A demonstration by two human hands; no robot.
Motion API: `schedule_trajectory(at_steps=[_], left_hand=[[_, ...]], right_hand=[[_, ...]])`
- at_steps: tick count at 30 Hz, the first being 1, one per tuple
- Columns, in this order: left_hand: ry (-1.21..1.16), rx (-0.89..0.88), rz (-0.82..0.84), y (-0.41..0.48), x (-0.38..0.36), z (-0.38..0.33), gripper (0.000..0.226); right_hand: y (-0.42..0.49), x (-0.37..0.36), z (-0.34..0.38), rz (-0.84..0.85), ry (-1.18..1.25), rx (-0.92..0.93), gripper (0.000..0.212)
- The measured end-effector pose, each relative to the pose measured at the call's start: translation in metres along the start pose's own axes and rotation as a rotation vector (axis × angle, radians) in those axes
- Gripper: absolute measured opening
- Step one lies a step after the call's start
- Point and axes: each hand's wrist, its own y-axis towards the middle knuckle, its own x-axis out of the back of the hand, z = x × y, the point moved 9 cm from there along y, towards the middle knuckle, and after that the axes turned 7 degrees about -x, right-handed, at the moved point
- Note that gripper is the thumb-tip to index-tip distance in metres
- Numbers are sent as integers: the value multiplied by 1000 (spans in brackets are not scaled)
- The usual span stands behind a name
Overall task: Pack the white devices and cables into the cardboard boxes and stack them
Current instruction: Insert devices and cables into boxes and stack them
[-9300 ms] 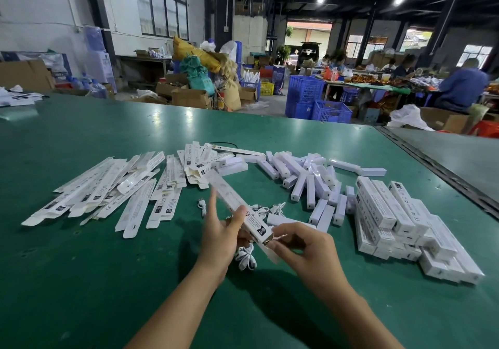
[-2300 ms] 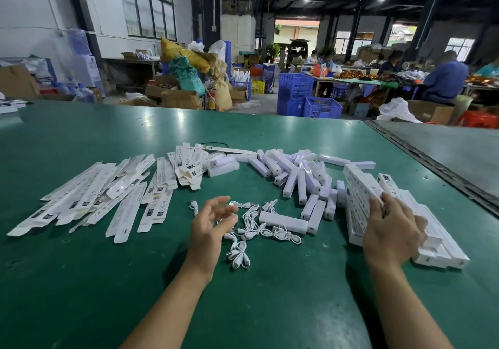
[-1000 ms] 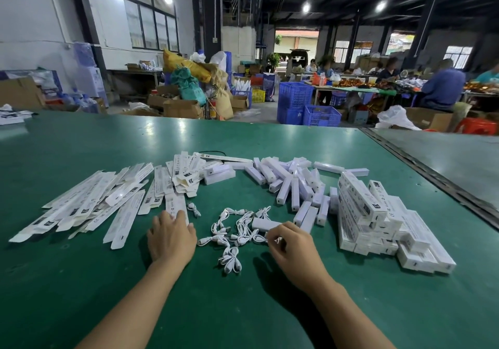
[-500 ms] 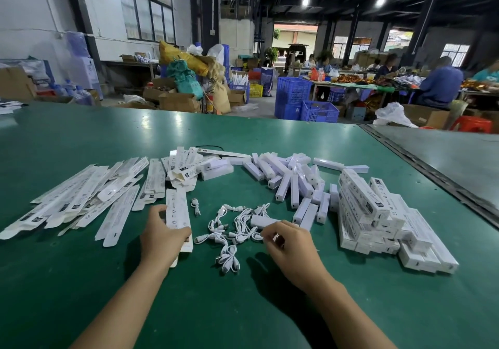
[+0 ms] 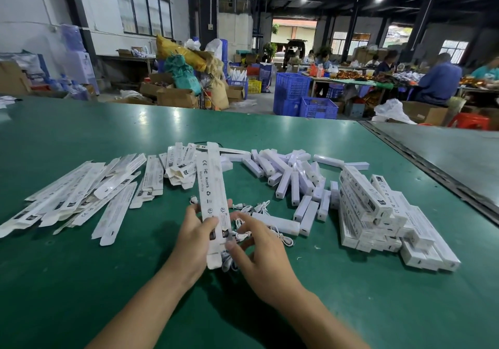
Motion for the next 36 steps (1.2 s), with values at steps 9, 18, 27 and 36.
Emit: schedule_trajectory(at_steps=[9, 18, 27, 36], left_hand=[[-172, 111, 61, -6, -27, 21, 30], [-357, 22, 55, 3, -17, 2, 30], [-389, -54, -2, 27, 37, -15, 25], [-263, -73, -36, 24, 39, -12, 21]], right_hand=[[2, -2, 2, 1, -56, -15, 47], [4, 2, -14, 60, 173, -184, 32], [4, -1, -33, 173, 537, -340, 30], [3, 1, -44, 161, 638, -434, 34]])
